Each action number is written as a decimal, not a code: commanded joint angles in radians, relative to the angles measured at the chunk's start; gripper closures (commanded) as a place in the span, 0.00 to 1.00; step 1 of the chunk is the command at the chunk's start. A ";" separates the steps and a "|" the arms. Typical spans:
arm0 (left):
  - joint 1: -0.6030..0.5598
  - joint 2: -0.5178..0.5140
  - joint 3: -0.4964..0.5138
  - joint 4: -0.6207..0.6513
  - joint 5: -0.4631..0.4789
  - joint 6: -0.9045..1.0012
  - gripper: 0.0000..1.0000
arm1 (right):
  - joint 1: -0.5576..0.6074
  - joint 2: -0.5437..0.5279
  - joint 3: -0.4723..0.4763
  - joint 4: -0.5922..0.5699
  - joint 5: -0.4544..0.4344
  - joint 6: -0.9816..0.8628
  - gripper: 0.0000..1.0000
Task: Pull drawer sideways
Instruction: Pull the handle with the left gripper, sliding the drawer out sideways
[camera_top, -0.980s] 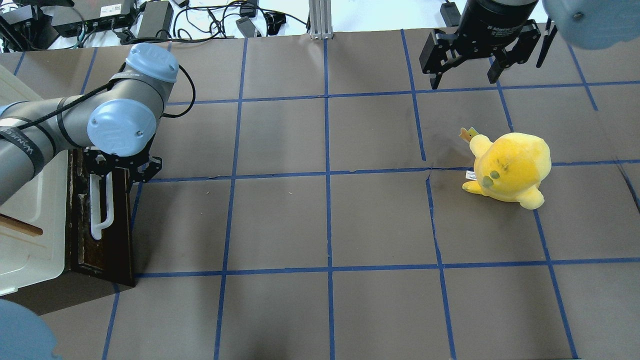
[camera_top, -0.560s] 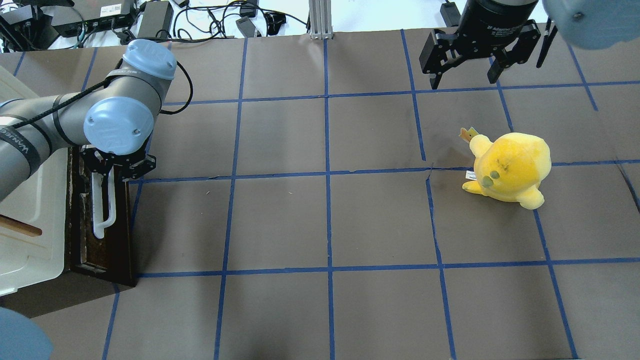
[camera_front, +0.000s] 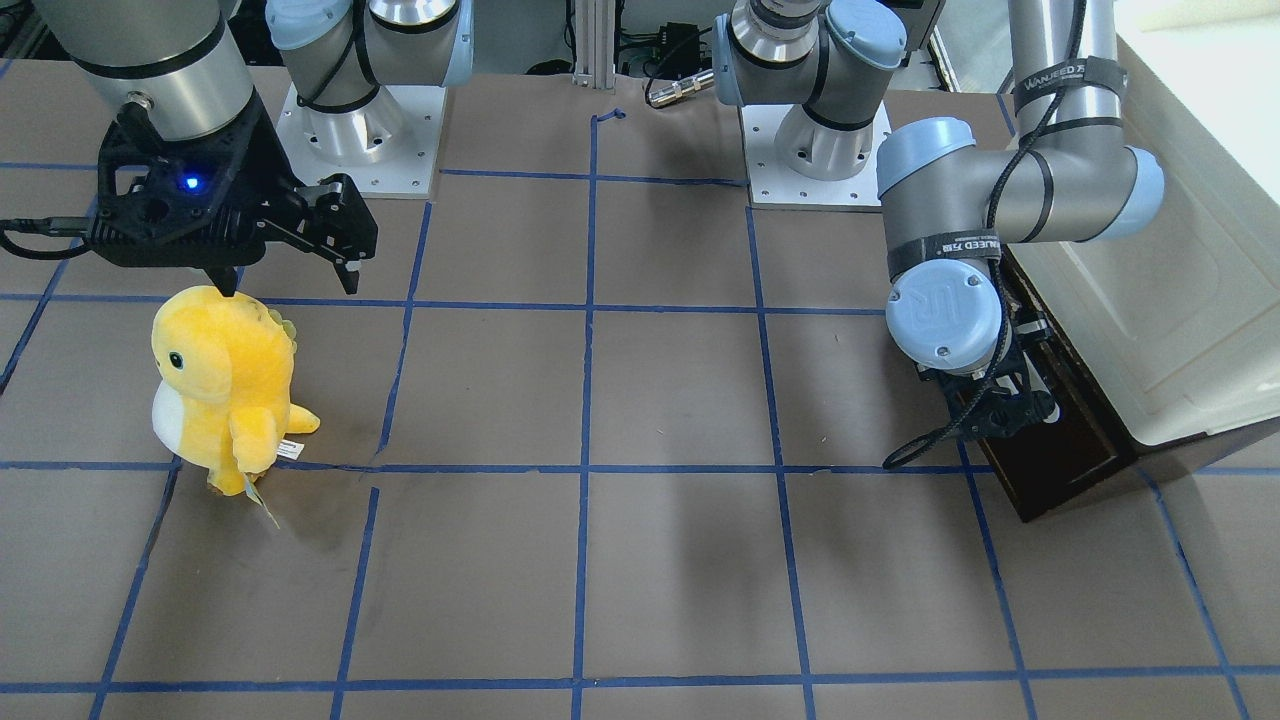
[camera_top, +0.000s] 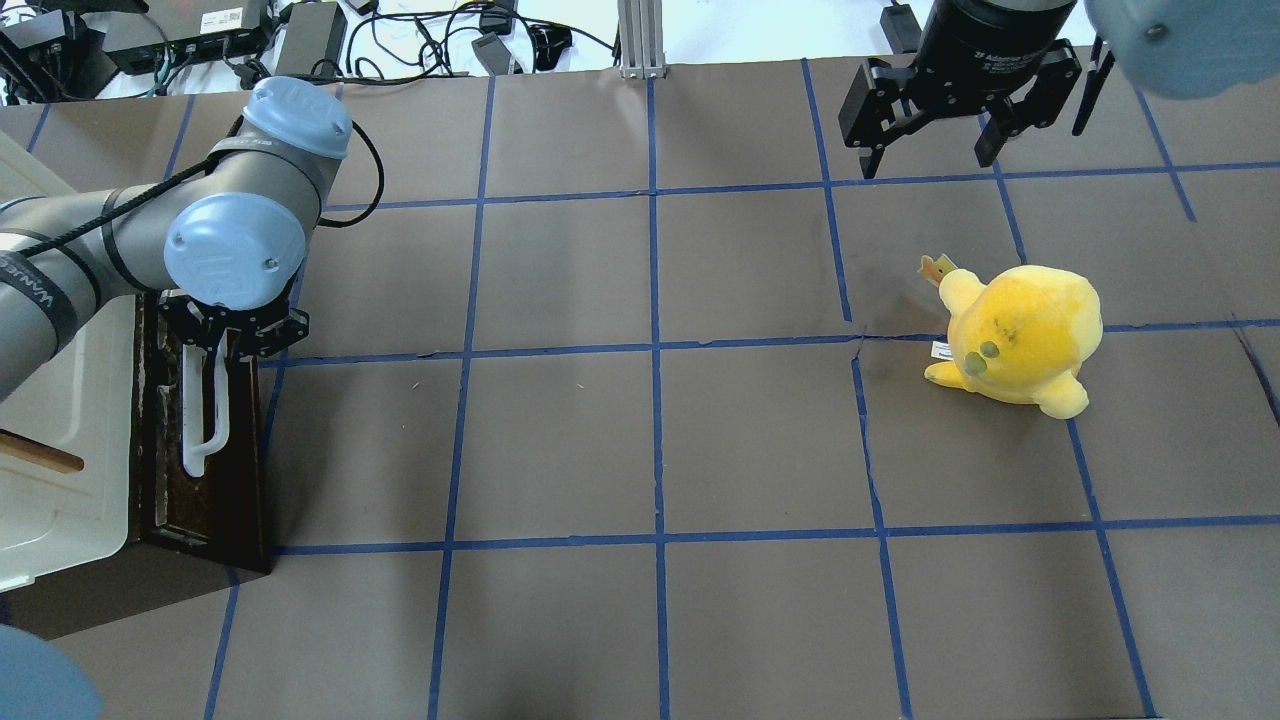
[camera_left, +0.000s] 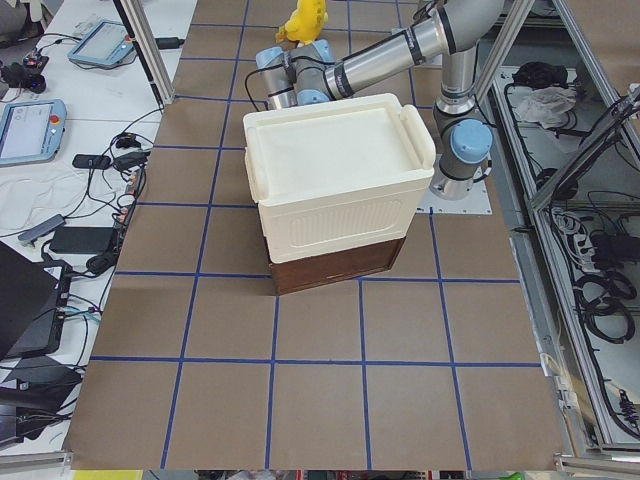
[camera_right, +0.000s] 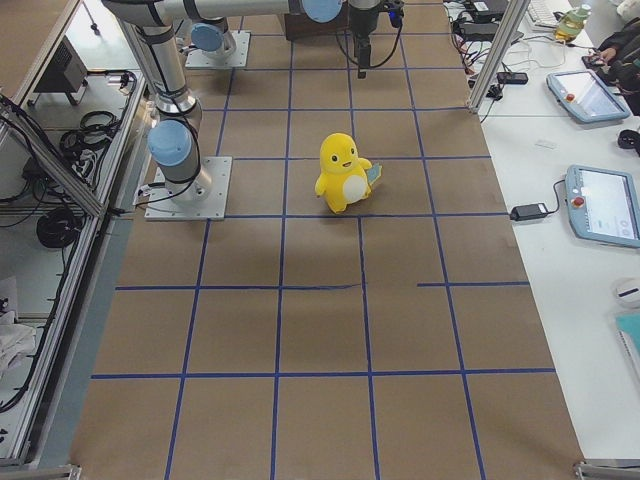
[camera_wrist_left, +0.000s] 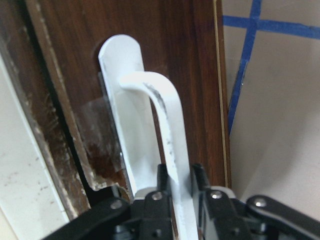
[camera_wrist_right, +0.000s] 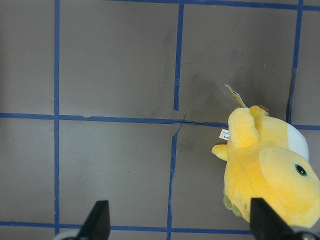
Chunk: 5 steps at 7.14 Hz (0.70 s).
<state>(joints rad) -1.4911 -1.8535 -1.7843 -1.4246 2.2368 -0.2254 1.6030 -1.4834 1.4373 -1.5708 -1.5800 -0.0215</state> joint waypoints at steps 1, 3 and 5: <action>0.000 -0.004 0.005 0.001 0.001 -0.012 1.00 | 0.000 0.000 0.000 0.000 0.000 -0.002 0.00; -0.011 -0.012 0.006 -0.002 0.009 -0.052 1.00 | 0.000 0.000 0.000 0.000 0.000 0.000 0.00; -0.020 -0.015 0.006 -0.002 0.007 -0.074 1.00 | 0.000 0.000 0.000 0.000 -0.002 0.000 0.00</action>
<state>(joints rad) -1.5044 -1.8661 -1.7780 -1.4264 2.2443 -0.2839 1.6030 -1.4834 1.4374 -1.5708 -1.5803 -0.0215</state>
